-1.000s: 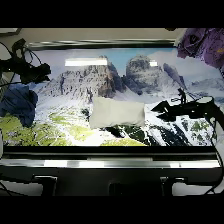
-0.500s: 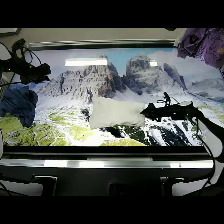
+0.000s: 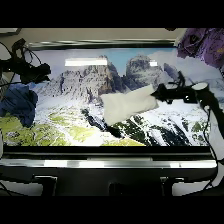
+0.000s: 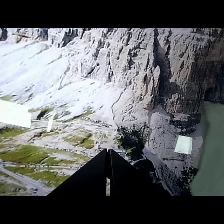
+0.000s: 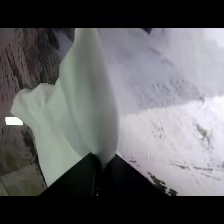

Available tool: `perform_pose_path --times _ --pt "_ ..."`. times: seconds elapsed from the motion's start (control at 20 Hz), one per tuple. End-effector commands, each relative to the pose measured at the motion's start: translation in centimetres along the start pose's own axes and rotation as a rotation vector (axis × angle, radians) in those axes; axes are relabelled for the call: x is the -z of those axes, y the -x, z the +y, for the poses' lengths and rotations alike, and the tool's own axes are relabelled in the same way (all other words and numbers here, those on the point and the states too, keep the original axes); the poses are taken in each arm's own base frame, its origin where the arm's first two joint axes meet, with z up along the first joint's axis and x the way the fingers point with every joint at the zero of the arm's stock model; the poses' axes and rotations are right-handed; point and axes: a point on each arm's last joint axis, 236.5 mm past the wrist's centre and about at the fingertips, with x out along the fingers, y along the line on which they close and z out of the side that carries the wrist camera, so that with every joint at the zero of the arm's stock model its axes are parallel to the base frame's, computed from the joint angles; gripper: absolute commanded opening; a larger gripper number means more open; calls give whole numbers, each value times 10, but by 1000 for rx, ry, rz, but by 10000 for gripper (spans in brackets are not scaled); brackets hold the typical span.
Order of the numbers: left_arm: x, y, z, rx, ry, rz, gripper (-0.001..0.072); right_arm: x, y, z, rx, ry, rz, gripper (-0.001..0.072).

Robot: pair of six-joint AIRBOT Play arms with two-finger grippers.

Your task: Fold the clothes and pants, and hang the long-sleeved shirts on hangers.

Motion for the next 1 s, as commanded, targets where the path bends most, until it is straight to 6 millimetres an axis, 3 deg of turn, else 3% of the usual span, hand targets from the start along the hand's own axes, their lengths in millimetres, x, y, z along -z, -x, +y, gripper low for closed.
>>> perform_pose_path --times 0.0,0.2,0.35,0.45,0.55,0.7,0.85,0.95 --pt "0 0 0 -1 1 0 16 -70 59 10 58 -7 -180 26" --pt "0 0 0 -1 1 0 16 -127 135 0 128 -25 -369 26" --pt "0 -1 1 -2 0 3 16 -159 207 -29 207 -100 -524 26" --pt "1 -1 1 -3 0 6 16 -167 251 -54 249 -164 -613 26" --pt "1 -1 1 -2 0 6 16 -161 287 -88 344 -193 -646 26" --pt "2 -1 1 -4 0 10 16 -124 327 -157 592 -248 -572 24" --pt "3 -1 2 -5 0 17 16 -83 350 -206 700 -367 -508 25" --pt "3 -1 1 -5 0 17 16 -45 359 -237 766 -445 -462 24"
